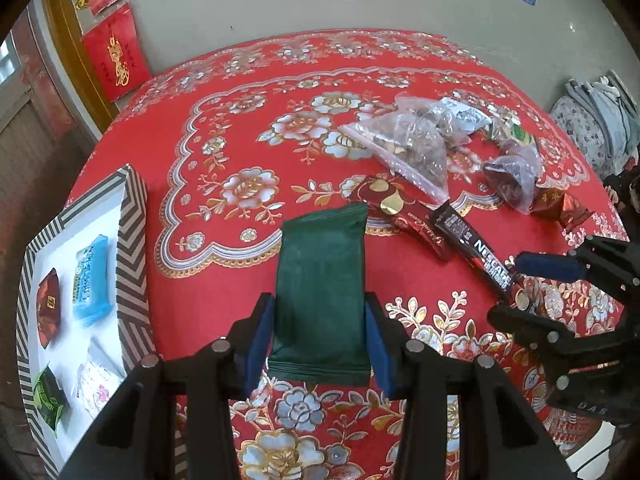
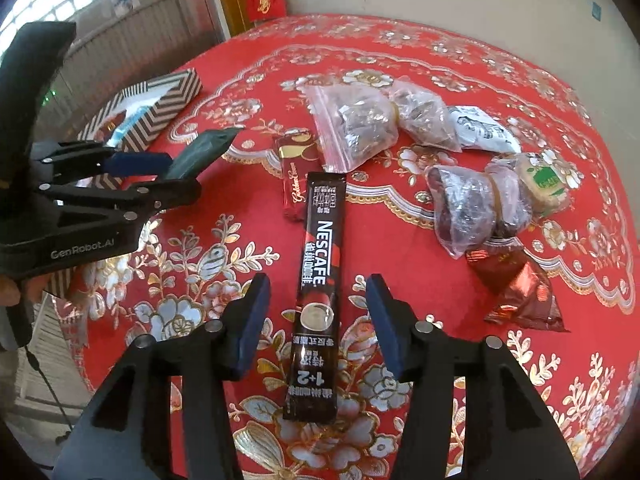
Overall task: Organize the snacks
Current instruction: 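Carry the green packet and Nescafe stick into the white tray and open both tools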
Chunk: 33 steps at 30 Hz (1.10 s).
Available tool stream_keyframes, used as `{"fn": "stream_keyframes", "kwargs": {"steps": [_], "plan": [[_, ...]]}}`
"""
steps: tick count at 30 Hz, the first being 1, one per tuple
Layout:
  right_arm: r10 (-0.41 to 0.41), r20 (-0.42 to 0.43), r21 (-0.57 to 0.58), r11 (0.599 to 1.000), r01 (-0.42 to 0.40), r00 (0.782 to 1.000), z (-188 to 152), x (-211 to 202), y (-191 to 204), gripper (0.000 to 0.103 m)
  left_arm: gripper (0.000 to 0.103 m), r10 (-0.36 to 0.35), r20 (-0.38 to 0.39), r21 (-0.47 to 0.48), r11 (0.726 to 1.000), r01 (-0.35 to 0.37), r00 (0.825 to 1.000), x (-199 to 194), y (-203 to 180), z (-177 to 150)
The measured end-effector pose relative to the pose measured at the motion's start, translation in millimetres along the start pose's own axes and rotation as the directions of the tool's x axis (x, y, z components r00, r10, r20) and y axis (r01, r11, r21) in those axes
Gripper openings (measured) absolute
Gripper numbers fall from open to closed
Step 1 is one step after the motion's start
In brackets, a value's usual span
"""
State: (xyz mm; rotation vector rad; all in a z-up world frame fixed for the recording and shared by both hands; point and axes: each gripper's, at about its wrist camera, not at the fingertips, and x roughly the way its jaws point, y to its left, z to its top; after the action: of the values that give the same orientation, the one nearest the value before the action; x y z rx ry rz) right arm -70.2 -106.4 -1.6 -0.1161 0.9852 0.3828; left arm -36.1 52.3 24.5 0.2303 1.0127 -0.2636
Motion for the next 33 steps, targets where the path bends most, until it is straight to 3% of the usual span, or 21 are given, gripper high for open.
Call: {"fn": "stream_keyframes", "kwargs": {"steps": [1, 2, 3, 4, 12, 33], "plan": [[0.002, -0.007, -0.004, 1.000, -0.002, 1.000, 0, 2, 1, 0.049, 0.046, 0.000, -0.004, -0.001, 1.000, 0.000, 1.000, 1, 0, 0], [-0.012, 0.003, -0.016, 1.000, 0.012, 1.000, 0, 2, 2, 0.040, 0.046, -0.001, -0.007, -0.003, 1.000, 0.001, 1.000, 3, 0, -1], [-0.034, 0.006, -0.031, 0.999, 0.035, 0.999, 0, 3, 4, 0.021, 0.046, -0.001, -0.009, -0.004, 1.000, 0.001, 1.000, 4, 1, -1], [-0.066, 0.011, -0.056, 0.996, 0.067, 0.998, -1, 2, 5, 0.020, 0.046, 0.000, -0.010, -0.008, 1.000, 0.000, 1.000, 4, 1, -1], [-0.008, 0.070, -0.036, 0.999, 0.010, 0.998, -3, -16, 4, 0.018, 0.046, 0.003, 0.027, -0.044, 0.999, -0.001, 1.000, -13, 12, -3], [0.134, 0.131, -0.155, 0.981, -0.114, 0.982, 44, -16, 93, 0.018, 0.046, 0.144, 0.118, -0.198, 0.973, -0.118, 0.983, -57, 81, -31]]}}
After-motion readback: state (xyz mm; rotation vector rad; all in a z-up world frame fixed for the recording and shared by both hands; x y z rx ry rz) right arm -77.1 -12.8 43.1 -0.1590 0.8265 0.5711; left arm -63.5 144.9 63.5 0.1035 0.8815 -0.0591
